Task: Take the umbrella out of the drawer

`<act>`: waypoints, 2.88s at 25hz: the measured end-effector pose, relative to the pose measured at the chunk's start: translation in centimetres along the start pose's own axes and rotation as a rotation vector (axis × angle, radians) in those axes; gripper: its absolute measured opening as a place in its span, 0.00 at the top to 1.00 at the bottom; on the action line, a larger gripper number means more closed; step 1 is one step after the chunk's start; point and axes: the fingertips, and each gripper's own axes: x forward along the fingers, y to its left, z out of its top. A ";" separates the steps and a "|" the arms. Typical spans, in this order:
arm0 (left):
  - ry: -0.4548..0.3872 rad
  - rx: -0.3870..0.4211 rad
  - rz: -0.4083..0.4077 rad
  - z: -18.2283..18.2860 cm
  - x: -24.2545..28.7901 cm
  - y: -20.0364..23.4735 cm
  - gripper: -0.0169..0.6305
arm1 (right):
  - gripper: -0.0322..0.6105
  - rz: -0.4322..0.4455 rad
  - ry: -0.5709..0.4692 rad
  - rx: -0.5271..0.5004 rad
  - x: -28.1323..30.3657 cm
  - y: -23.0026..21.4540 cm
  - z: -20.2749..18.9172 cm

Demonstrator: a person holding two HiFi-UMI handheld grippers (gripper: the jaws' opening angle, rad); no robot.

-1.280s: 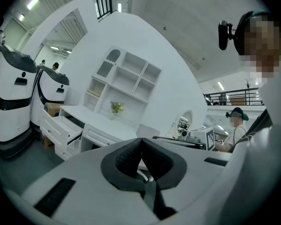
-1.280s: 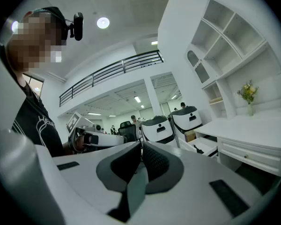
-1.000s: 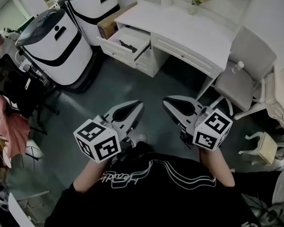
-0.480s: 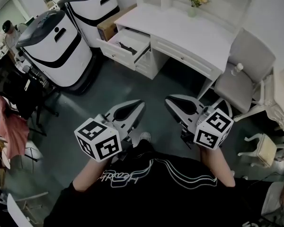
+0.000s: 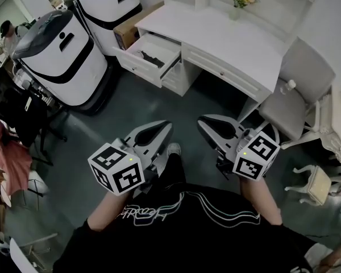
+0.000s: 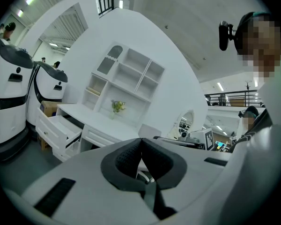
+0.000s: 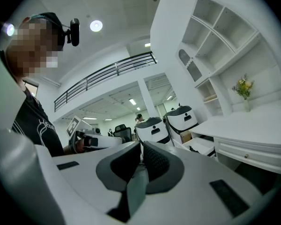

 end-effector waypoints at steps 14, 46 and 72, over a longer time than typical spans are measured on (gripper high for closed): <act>0.043 -0.102 0.025 8.0 11.4 22.0 0.94 | 0.87 -0.042 0.110 0.077 17.5 -18.4 2.8; -0.016 -0.310 0.388 17.4 19.3 59.3 0.94 | 0.67 0.109 0.477 0.058 51.5 -43.9 -0.8; 0.026 -0.487 0.549 13.1 18.4 70.7 0.94 | 0.57 0.021 1.082 -0.166 61.6 -56.8 -25.1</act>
